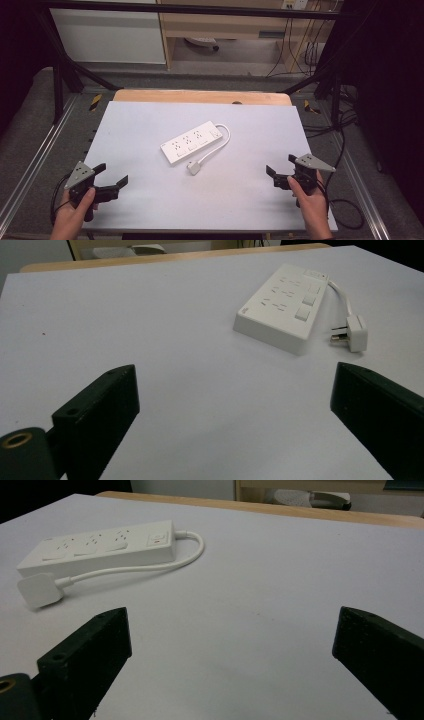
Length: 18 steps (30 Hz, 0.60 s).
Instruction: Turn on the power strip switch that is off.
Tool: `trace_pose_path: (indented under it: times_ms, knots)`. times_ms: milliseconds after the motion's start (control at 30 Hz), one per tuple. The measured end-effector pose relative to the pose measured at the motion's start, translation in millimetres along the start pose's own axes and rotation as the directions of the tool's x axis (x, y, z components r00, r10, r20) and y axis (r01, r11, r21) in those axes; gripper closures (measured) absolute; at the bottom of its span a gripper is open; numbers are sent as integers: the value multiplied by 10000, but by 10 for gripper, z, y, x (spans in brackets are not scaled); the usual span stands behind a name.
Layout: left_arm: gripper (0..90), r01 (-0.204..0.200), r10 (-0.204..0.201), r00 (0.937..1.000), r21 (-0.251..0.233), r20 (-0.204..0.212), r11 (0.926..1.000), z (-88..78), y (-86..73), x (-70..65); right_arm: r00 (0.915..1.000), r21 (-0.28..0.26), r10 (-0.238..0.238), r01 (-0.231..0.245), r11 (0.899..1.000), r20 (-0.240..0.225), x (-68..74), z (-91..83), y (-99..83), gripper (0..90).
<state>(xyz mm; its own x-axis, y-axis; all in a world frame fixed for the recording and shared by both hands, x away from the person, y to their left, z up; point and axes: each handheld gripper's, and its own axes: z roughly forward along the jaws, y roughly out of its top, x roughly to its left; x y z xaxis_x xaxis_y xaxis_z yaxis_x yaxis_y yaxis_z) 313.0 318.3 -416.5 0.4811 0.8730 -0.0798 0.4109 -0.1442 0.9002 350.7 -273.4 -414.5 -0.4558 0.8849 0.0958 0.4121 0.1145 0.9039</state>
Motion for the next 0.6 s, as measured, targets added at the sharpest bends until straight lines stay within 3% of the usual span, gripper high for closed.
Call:
trace_pose_path:
  times_ms: [133,300,600]
  knots:
    - [55,43,-42,9999,90,-120,9999,25,-2,7,9996,103,-250,252,9996,-123,62,21,102,31]
    - [55,85,-84,9998,90,-170,9999,20,-9,19,9957,143,-909,911,9957,-194,172,48,237,45]
    - [55,2,-1,9999,96,-104,10000,18,-14,12,9920,164,-1025,1040,9944,-738,263,124,410,41]
